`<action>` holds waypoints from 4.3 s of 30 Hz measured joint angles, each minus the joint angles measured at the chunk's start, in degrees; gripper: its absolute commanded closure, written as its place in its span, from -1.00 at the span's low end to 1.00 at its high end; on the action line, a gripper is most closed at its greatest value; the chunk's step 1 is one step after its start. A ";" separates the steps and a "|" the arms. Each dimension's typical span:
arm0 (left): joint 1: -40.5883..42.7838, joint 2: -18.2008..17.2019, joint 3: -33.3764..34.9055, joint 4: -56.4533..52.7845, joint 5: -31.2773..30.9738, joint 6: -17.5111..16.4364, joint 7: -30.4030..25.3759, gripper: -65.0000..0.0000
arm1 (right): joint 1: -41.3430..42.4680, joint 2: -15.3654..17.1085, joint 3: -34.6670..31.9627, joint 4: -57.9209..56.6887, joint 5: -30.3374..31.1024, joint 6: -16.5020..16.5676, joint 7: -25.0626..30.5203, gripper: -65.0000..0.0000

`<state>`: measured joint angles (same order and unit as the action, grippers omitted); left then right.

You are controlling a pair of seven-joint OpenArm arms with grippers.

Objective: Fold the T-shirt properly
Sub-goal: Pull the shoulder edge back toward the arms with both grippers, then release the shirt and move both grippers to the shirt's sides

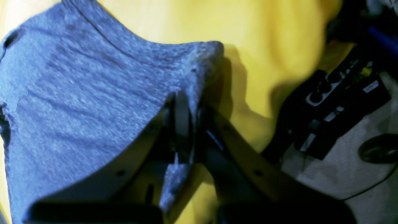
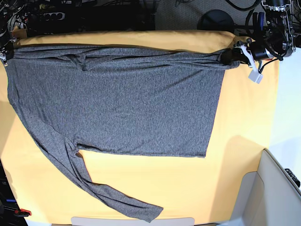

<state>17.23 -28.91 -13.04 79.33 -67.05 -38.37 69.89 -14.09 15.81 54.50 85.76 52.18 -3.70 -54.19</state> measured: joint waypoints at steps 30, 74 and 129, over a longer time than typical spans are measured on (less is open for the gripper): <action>4.50 1.44 -0.09 6.38 0.76 0.15 2.08 0.37 | 0.31 -0.46 -0.09 0.00 -5.03 0.04 1.92 0.27; 5.16 0.44 -12.20 7.87 6.58 0.96 5.33 0.18 | 1.73 2.25 3.54 10.60 -5.92 -0.63 0.81 0.17; -0.83 1.81 -20.24 25.11 10.05 1.70 8.11 0.18 | 0.11 10.16 -40.41 30.75 -22.93 27.26 -13.31 0.17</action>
<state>16.40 -27.09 -33.28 104.44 -56.99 -36.67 78.00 -13.98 25.98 14.09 116.51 29.26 23.55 -67.51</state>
